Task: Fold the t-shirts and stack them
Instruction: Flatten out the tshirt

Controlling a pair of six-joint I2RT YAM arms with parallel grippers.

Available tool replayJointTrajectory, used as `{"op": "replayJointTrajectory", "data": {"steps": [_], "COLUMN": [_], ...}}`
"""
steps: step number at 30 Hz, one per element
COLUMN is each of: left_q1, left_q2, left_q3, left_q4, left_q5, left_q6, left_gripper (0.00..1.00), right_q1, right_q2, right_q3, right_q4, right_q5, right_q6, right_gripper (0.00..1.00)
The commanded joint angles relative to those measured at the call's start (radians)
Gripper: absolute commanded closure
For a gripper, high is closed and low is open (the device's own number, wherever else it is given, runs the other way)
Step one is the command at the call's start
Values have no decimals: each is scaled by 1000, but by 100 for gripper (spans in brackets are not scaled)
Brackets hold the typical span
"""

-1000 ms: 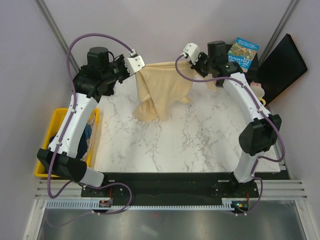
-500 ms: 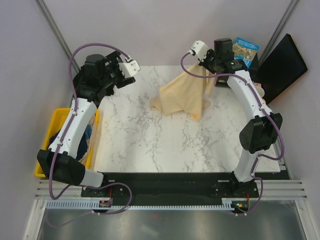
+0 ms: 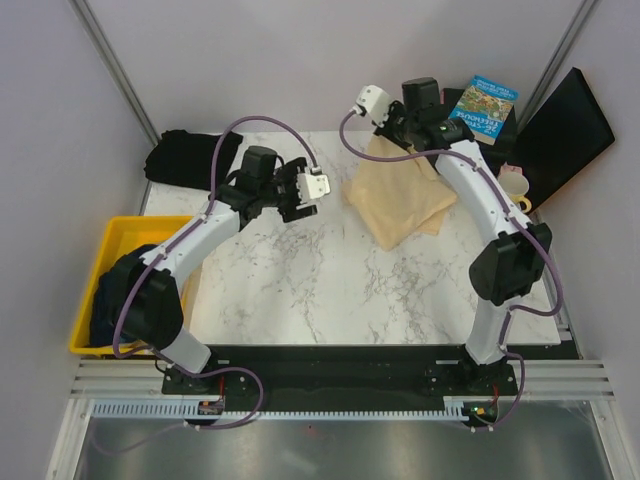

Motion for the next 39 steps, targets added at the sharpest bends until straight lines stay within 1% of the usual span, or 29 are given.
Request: {"op": "replayJointTrajectory", "data": {"steps": [1,2,3,4,5,6,7,8,10,11,13,14,15,17,18,20,21,22,23,24,25,27,30,31,33,34,35,39], "left_q1": [7,11,19,24,30,39,45,51,83,97,122,126,134,143,151,154,157,157,156,156,156,154,145,140,129,123,117,94], "left_q2": [-3,-22,-39,-75,-91,-102,-114,-135,-161,-187,-206,-220,-226,-235,-241,-243,-240,-237,-232,-221,-211,-185,-96,-48,10,38,100,216], "left_q3": [33,6,-60,-88,-110,-123,-124,-125,-119,-116,-127,-136,-140,-156,-159,-156,-154,-150,-142,-142,-142,-142,-111,-85,-49,-15,1,54], "left_q4": [243,385,447,511,567,567,563,553,529,500,495,491,483,478,454,409,388,309,276,256,225,210,147,121,6,-41,-118,-190], "left_q5": [-176,-226,-275,-362,-401,-423,-502,-536,-588,-592,-607,-607,-604,-578,-558,-475,-440,-339,-294,-251,-183,-119,15,39,103,115,117,86], "left_q6": [-196,-210,-225,-230,-231,-236,-239,-244,-267,-277,-268,-255,-247,-224,-215,-196,-195,-182,-164,-161,-158,-164,-143,-132,-75,-52,-2,17], "left_gripper": [20,23,27,28,29,30,30,30,30,30,30,30,30,30,30,30,28,28,27,25,25,22,20,20,16,16,16,14], "right_q1": [93,100,103,115,123,127,138,141,147,146,135,126,111,57,36,31,22,15,6,-8,-14,-32,-47,-49,-51,-55,-54,-58], "right_q2": [37,48,68,74,79,77,71,64,36,18,-12,-57,-88,-180,-202,-248,-260,-271,-280,-280,-274,-256,-226,-220,-200,-191,-179,-156], "right_q3": [266,311,386,417,442,465,465,460,421,401,265,197,42,-116,-245,-355,-456,-492,-515,-533,-535,-514,-482,-477,-463,-458,-452,-416], "right_q4": [142,167,197,271,306,342,416,452,527,529,528,518,514,479,416,344,336,337,339,337,336,337,337,339,340,343,346,351], "right_q5": [-14,-6,2,14,35,37,68,106,158,216,279,308,309,269,240,247,281,290,296,302,330,345,365,368,385,390,399,385], "right_q6": [20,21,26,30,30,30,30,32,31,8,-67,-83,-86,-100,-129,-228,-244,-252,-247,-238,-235,-218,-212,-216,-221,-226,-224,-203], "right_gripper": [100,100,100,100,100,100,100,100,100,100,100,100,100,100,100,100,100,100,100,100,100,100,100,100,100,100,100,100]}}
